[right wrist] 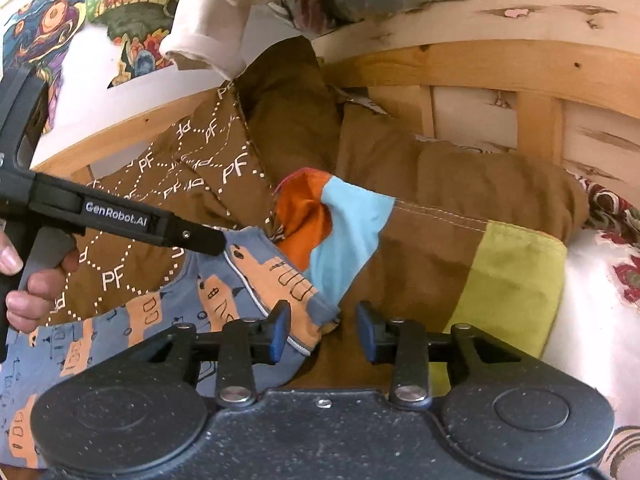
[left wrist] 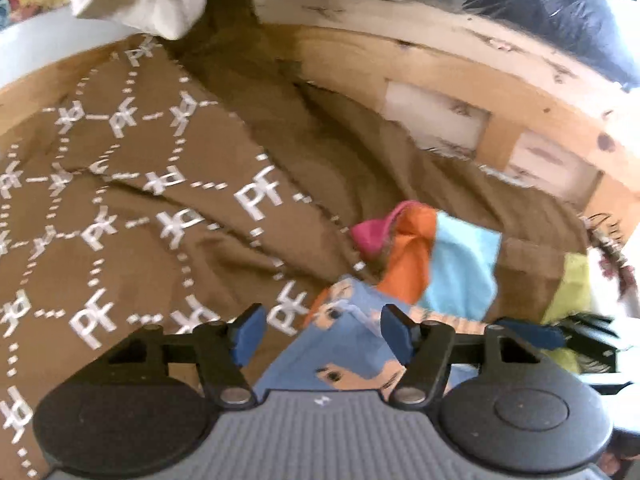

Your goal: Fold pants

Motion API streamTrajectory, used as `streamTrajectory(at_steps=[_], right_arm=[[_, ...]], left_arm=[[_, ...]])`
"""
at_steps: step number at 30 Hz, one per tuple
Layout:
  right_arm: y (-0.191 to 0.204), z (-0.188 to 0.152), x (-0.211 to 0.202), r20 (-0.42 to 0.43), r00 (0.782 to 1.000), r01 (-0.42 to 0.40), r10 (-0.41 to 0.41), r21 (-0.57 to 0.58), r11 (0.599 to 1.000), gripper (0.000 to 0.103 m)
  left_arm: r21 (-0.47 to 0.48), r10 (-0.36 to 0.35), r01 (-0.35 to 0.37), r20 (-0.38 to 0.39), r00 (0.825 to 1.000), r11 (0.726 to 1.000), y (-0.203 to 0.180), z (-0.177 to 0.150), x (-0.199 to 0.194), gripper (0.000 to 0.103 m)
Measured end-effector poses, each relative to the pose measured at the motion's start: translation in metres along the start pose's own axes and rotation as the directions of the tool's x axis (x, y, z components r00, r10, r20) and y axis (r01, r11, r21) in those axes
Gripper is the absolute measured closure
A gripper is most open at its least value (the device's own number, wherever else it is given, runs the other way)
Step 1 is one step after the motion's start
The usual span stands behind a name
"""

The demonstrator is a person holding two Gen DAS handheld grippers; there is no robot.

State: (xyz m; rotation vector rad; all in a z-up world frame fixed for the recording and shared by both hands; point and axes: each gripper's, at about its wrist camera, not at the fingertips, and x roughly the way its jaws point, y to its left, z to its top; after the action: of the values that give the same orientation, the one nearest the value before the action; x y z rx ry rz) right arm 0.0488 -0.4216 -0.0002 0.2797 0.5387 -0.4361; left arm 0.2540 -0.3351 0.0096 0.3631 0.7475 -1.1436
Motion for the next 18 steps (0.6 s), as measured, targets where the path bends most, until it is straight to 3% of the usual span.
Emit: streamTrajectory(at_steps=[2,4,6,9,12,14,15,16,17,18], right_arm=[[-0.001,0.0,0.001,-0.004,1.0,-0.003,0.003,0.005,1.0,0.063],[-0.001,0.0,0.001,-0.006,1.0,-0.003,0.003,0.004,1.0,0.063],[0.0,0.0,0.001,-0.008,1.0,-0.003,0.003,0.001,1.0,0.063],[0.0,0.0,0.0,-0.004,1.0,-0.002,0.002,-0.004,1.0,0.063],[0.001,0.0,-0.001,0.001,1.0,0.006,-0.006,-0.007,1.0,0.063],[0.002,0.0,0.001,-0.003,1.0,0.014,-0.014,-0.021,1.0,0.063],[0.004,-0.001,0.001,-0.006,1.0,0.02,-0.02,-0.034,0.999,0.063],[0.006,-0.001,0.001,-0.005,1.0,0.025,-0.025,-0.045,0.999,0.062],[0.007,-0.001,0.001,-0.003,1.0,0.027,-0.028,-0.055,0.998,0.062],[0.008,-0.001,0.001,0.001,0.999,0.032,-0.032,-0.063,0.998,0.062]], left_arm=[[0.012,-0.031,0.031,-0.019,0.999,0.999,-0.003,0.006,0.003,0.047],[0.028,-0.045,0.047,-0.066,0.997,0.998,-0.007,0.014,0.014,0.084],[0.063,-0.026,0.03,-0.061,0.998,0.998,-0.013,0.016,0.017,0.086],[0.093,-0.078,0.071,0.073,0.994,0.993,-0.019,0.011,-0.001,0.087],[0.153,-0.051,0.031,0.131,0.99,0.988,-0.027,0.004,-0.005,0.087],[0.21,0.028,-0.048,0.095,0.995,0.976,-0.034,0.0,0.006,0.082],[0.236,0.082,-0.094,0.06,0.995,0.967,-0.037,-0.003,0.014,0.06],[0.24,0.122,-0.128,0.038,0.992,0.962,-0.038,-0.003,0.019,0.025],[0.226,0.159,-0.164,0.04,0.986,0.96,-0.036,-0.004,0.019,0.017],[0.197,0.188,-0.199,0.072,0.979,0.96,-0.034,-0.007,0.017,0.017]])
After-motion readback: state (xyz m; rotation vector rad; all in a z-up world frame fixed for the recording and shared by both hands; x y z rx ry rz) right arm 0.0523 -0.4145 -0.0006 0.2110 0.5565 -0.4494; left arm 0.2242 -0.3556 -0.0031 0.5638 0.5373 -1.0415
